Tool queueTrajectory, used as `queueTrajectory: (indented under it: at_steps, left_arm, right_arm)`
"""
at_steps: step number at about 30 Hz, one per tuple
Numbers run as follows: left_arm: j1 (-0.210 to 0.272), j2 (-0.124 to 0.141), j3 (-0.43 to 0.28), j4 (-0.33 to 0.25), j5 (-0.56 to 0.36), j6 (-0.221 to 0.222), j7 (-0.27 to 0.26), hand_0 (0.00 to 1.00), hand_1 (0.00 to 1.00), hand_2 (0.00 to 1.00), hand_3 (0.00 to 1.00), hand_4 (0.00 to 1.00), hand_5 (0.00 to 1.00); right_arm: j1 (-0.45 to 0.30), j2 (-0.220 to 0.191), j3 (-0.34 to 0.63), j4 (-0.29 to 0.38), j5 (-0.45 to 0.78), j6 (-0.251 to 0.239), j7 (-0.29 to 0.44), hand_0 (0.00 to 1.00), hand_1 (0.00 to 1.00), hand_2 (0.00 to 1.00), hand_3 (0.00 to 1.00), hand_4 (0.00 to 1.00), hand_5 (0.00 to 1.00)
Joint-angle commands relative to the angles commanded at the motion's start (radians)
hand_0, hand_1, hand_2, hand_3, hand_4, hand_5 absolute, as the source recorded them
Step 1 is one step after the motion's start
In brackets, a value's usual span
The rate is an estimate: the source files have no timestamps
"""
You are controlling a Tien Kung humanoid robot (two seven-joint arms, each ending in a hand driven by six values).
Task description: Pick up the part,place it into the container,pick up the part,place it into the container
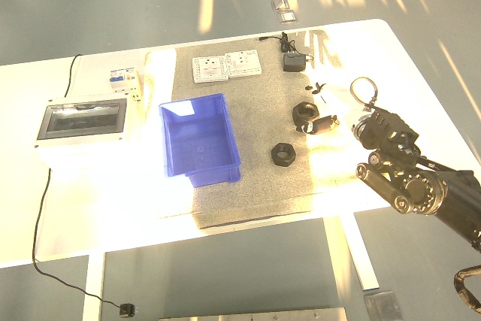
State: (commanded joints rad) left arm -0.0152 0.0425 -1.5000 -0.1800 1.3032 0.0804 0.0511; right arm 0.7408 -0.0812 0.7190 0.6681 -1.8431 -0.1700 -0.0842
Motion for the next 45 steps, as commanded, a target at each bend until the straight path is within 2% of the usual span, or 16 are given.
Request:
queueTrajectory:
  at_steps: [11,12,21,30,31,36,37,42,43,45]
  left_arm:
    - [-0.004,-0.002,-0.008,0.000,0.012,-0.001,0.002,0.715,0.705,0.673,0.785,0.842,0.765]
    - [-0.005,-0.003,-0.010,0.000,0.017,-0.002,0.003,0.714,0.704,0.673,0.785,0.839,0.766]
    - [-0.010,-0.004,0.001,0.000,0.010,-0.004,0.000,0.714,0.704,0.678,0.787,0.835,0.768]
    - [-0.017,0.003,0.001,0.000,0.012,-0.003,-0.006,0.714,0.703,0.685,0.786,0.832,0.768]
    - [-0.018,0.004,0.001,0.000,0.014,-0.003,-0.005,0.714,0.704,0.684,0.786,0.832,0.766]
    - [-0.020,0.005,0.000,0.000,0.022,-0.004,-0.004,0.714,0.704,0.684,0.786,0.832,0.766]
    - [-0.020,0.005,0.001,0.000,0.022,-0.004,-0.003,0.714,0.704,0.683,0.787,0.829,0.764]
    - [-0.017,0.004,0.000,0.000,0.028,-0.005,-0.003,0.714,0.704,0.683,0.787,0.829,0.764]
    - [-0.016,0.003,-0.002,0.000,0.031,-0.005,-0.003,0.715,0.704,0.686,0.790,0.822,0.762]
    - [-0.015,0.003,-0.004,0.000,0.034,-0.006,-0.004,0.715,0.704,0.686,0.790,0.822,0.762]
  right_arm:
    - [0.020,0.035,-0.025,-0.073,0.045,-0.036,0.039,0.846,0.756,0.787,0.803,0.928,0.334]
    - [0.020,0.038,-0.030,-0.076,0.050,-0.042,0.043,0.821,0.723,0.715,0.772,0.908,0.313]
    - [0.007,0.032,-0.009,-0.059,0.059,-0.070,0.062,0.820,0.714,0.702,0.764,0.908,0.322]
    - [-0.008,0.029,0.004,-0.076,0.084,-0.094,0.079,0.807,0.701,0.690,0.756,0.896,0.313]
    - [-0.009,0.029,0.005,-0.078,0.087,-0.098,0.082,0.805,0.697,0.671,0.737,0.822,0.271]
    - [-0.016,0.028,0.004,-0.086,0.102,-0.111,0.094,0.805,0.697,0.671,0.737,0.822,0.271]
    - [-0.017,0.027,0.004,-0.087,0.105,-0.113,0.097,0.796,0.678,0.636,0.701,0.760,0.223]
    - [-0.024,0.025,0.001,-0.088,0.111,-0.134,0.111,0.796,0.678,0.636,0.701,0.760,0.223]
    - [-0.026,0.025,0.001,-0.087,0.109,-0.139,0.113,0.786,0.642,0.509,0.619,0.595,0.123]
    - [-0.029,0.024,-0.002,-0.087,0.108,-0.146,0.116,0.786,0.642,0.509,0.619,0.595,0.123]
